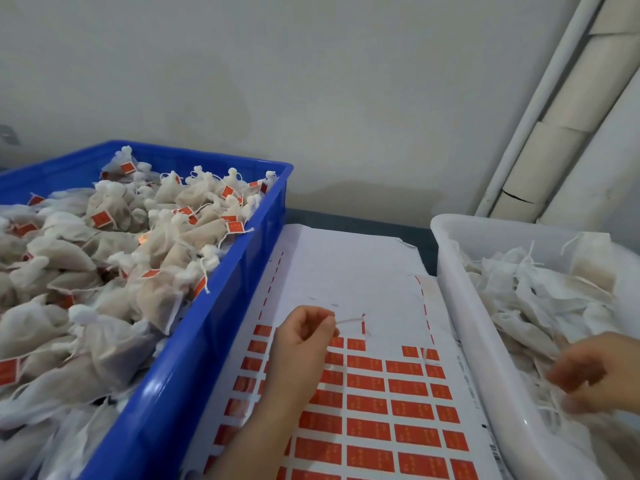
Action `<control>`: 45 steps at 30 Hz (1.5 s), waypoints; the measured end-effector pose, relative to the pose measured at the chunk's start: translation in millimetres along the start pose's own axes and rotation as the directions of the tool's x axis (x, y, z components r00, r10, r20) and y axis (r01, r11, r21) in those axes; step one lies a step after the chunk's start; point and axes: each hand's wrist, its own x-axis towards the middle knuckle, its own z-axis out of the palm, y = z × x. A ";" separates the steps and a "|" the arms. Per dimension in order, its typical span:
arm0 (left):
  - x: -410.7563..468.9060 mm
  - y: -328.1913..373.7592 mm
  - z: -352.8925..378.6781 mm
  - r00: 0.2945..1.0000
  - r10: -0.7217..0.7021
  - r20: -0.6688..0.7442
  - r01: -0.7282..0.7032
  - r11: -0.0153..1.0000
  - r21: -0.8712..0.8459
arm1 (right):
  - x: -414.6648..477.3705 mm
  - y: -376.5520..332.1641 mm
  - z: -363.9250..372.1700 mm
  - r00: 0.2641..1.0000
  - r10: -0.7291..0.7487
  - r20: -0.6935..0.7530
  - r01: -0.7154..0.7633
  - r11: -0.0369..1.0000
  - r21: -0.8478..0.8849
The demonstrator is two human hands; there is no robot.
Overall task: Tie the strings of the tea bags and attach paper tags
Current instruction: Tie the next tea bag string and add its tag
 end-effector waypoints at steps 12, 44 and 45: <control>0.9 -1.0 0.2 1.000 0.005 0.003 -0.005 1.000 0.026 | -12.1 -6.7 -5.8 0.991 -0.093 -0.096 0.099 0.993 0.063; -0.5 -3.2 0.6 0.999 0.035 0.010 -0.036 0.996 0.081 | -15.9 -61.8 5.1 0.901 -0.181 -0.395 0.306 0.910 0.280; -0.7 -3.4 0.5 0.999 0.036 0.009 -0.036 0.996 0.082 | -15.6 -60.5 5.3 0.914 -0.156 -0.375 0.259 0.935 0.242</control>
